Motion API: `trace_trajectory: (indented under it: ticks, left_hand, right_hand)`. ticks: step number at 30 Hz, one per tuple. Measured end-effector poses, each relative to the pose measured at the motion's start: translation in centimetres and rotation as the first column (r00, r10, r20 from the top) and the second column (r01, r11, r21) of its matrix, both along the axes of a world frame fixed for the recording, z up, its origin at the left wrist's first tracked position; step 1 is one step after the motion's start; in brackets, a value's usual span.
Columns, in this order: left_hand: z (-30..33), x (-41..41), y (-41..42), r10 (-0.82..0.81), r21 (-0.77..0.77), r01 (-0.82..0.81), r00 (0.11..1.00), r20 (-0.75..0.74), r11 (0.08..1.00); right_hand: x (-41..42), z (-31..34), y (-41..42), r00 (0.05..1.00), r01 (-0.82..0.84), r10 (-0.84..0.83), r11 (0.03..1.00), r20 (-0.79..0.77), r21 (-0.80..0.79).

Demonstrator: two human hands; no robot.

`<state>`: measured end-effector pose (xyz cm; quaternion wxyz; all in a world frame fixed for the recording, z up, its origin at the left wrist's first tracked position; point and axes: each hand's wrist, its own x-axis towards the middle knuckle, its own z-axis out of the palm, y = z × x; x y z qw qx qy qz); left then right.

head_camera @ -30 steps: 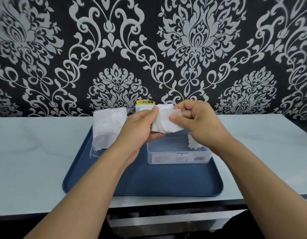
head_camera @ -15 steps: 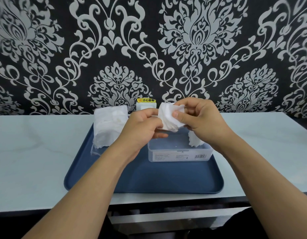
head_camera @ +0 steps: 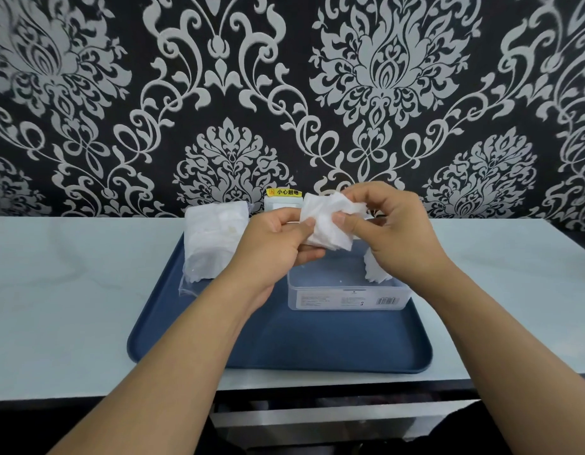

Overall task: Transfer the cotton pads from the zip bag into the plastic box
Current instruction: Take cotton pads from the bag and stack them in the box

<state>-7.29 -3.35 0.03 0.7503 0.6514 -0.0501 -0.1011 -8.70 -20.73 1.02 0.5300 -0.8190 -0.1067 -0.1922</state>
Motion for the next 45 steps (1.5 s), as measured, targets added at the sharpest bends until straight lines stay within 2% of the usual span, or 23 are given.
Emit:
trace_trajectory:
  ticks: [2, 5, 7, 10, 15, 18, 22, 25, 27, 29, 30, 31, 32, 34, 36, 39, 41, 42, 43, 44, 45]
  left_hand:
    - [-0.3, 0.2, 0.1, 0.061, 0.036, -0.063, 0.997, 0.041, 0.997]
    - [-0.3, 0.3, 0.3, 0.065, 0.086, -0.074, 0.993, 0.097, 0.994]
    - [0.1, 0.0, 0.4, -0.004, 0.086, -0.004, 0.995, 0.097, 0.996]
    - [0.4, -0.2, 0.4, -0.073, 0.08, 0.065, 0.992, 0.102, 0.995]
    - [-0.1, 0.0, 0.2, -0.083, 0.127, 0.069, 0.991, 0.105, 0.989]
    - [-0.2, 0.2, 0.2, -0.072, 0.165, 0.053, 0.991, 0.111, 0.985]
    - [0.2, 0.2, 0.1, -0.081, 0.091, 0.076, 0.995, 0.055, 0.993]
    - [-0.1, 0.0, -0.2, -0.118, 0.208, 0.085, 0.981, 0.153, 0.974]
    - [-0.3, 0.3, -0.4, -0.094, 0.211, 0.057, 0.981, 0.168, 0.976]
    - [0.0, 0.3, -0.9, -0.094, 0.174, 0.069, 0.986, 0.139, 0.982]
    - [0.2, 0.2, -1.1, -0.098, 0.142, 0.081, 0.989, 0.111, 0.987]
    - [0.2, 0.1, -1.4, -0.105, 0.113, 0.095, 0.991, 0.083, 0.989]
    - [0.2, 0.1, -1.6, -0.126, 0.096, 0.12, 0.99, 0.064, 0.988]
    - [0.1, -0.1, -2.2, -0.184, 0.119, 0.177, 0.981, 0.057, 0.977]
    - [0.1, 0.0, -2.7, -0.113, 0.095, 0.107, 0.991, 0.065, 0.99]
    - [0.4, 0.4, -3.1, 0.051, -0.103, -0.05, 0.999, 0.009, 0.993]
    - [0.3, 0.7, -3.4, 0.051, -0.142, -0.049, 0.999, 0.012, 0.989]
    - [0.3, 0.7, -3.4, 0.042, -0.082, -0.039, 0.998, 0.042, 0.996]
    - [0.1, 0.7, -3.2, 0.032, 0.047, -0.037, 0.994, 0.104, 0.998]
    - [-0.2, 0.9, -2.8, 0.006, 0.229, -0.054, 0.979, 0.206, 0.972]
    - [-0.7, 1.1, -2.3, -0.046, 0.418, -0.103, 0.943, 0.33, 0.902]
  right_hand:
    - [-0.2, 0.5, -0.1, 1.0, -0.012, 0.011, 0.998, 0.007, 0.063]
    - [-0.6, 1.7, -0.2, 0.986, -0.134, 0.155, 0.95, -0.056, 0.282]
    - [-0.5, 1.5, 0.1, 0.975, -0.158, 0.186, 0.966, -0.124, 0.203]
    - [0.1, 0.9, 0.6, 0.977, -0.11, 0.12, 0.992, -0.174, 0.066]
    - [0.3, 0.7, 0.1, 0.978, -0.065, 0.088, 0.99, -0.187, 0.126]
    - [0.5, 0.3, 0.1, 0.98, -0.059, 0.075, 0.994, -0.183, 0.095]
    - [0.5, 0.4, -0.1, 0.986, -0.037, 0.046, 0.997, -0.157, 0.062]
    - [0.4, 0.4, -0.2, 0.989, -0.062, 0.07, 0.996, -0.128, 0.069]
    - [0.5, 0.6, -0.4, 0.989, -0.069, 0.092, 0.98, -0.118, 0.184]
    - [0.5, 1.2, -0.6, 0.968, -0.063, 0.155, 0.909, -0.195, 0.412]
    - [0.5, 1.3, -0.7, 0.956, -0.051, 0.173, 0.894, -0.237, 0.445]
    - [0.4, 1.4, -0.7, 0.95, -0.06, 0.17, 0.923, -0.264, 0.379]
    - [0.4, 1.2, -0.6, 0.943, -0.096, 0.168, 0.964, -0.288, 0.248]
    - [0.2, 0.6, 0.3, 0.918, -0.199, 0.196, 0.98, -0.346, 0.026]
    - [0.3, 0.0, 0.9, 0.904, -0.21, 0.201, 0.978, -0.377, 0.02]
    - [0.7, -0.1, 0.7, 0.943, -0.159, 0.144, 0.987, -0.299, -0.026]
    - [0.7, 0.4, 0.2, 0.937, -0.11, 0.135, 0.989, -0.323, 0.095]
    - [0.6, 0.7, -0.2, 0.931, -0.066, 0.122, 0.983, -0.345, 0.169]
    - [0.6, 1.0, -0.6, 0.93, 0.013, 0.059, 0.981, -0.364, 0.192]
    - [0.8, 1.2, -1.1, 0.926, 0.132, -0.077, 0.983, -0.371, 0.127]
    - [1.2, 1.2, -1.8, 0.902, 0.262, -0.247, 0.965, -0.353, -0.006]
